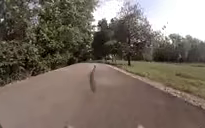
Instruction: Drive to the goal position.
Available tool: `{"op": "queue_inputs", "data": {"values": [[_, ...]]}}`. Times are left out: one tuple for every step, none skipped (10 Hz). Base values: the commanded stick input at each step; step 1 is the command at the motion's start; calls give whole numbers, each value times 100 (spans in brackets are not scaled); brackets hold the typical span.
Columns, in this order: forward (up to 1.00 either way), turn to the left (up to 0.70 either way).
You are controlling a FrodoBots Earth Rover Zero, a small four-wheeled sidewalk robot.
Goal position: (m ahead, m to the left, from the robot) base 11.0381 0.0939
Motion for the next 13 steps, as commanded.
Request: {"op": "queue_inputs", "data": {"values": [[70, 0], [70, 0], [70, 0], [70, 0], [70, 0], [70, 3], [70, 30], [70, 35], [70, 35], [70, 35], [70, 35], [70, 35], [70, 8]]}}
